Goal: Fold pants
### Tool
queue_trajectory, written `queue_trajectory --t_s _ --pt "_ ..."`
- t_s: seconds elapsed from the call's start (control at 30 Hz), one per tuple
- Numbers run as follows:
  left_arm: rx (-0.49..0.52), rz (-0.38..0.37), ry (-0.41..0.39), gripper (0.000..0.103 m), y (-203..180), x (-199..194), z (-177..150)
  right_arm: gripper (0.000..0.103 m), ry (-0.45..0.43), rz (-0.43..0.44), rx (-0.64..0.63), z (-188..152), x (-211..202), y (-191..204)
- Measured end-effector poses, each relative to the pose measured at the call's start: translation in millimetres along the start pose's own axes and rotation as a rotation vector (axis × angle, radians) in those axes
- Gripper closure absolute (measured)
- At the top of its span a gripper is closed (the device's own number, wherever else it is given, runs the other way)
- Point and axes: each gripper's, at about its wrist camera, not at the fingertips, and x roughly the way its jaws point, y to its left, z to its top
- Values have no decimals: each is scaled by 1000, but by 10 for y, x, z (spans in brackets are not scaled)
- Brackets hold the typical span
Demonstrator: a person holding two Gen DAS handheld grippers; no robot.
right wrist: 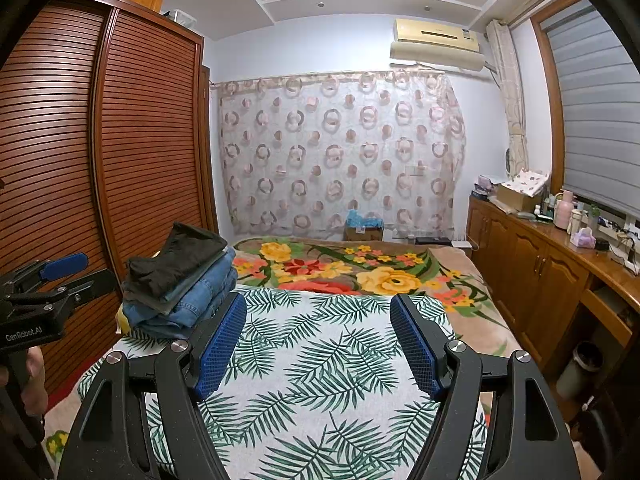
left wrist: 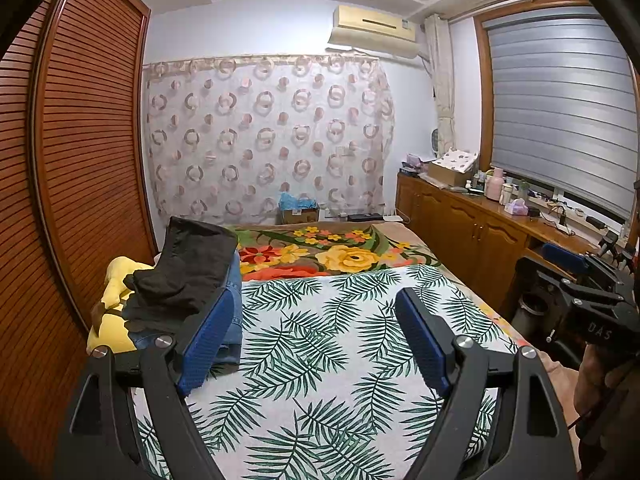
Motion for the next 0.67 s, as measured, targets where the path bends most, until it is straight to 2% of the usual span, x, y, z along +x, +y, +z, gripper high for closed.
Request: queue_trajectory --t_s 0.67 --pt "-1 1 -1 20 9 10 5 27 4 2 1 5 7 -28"
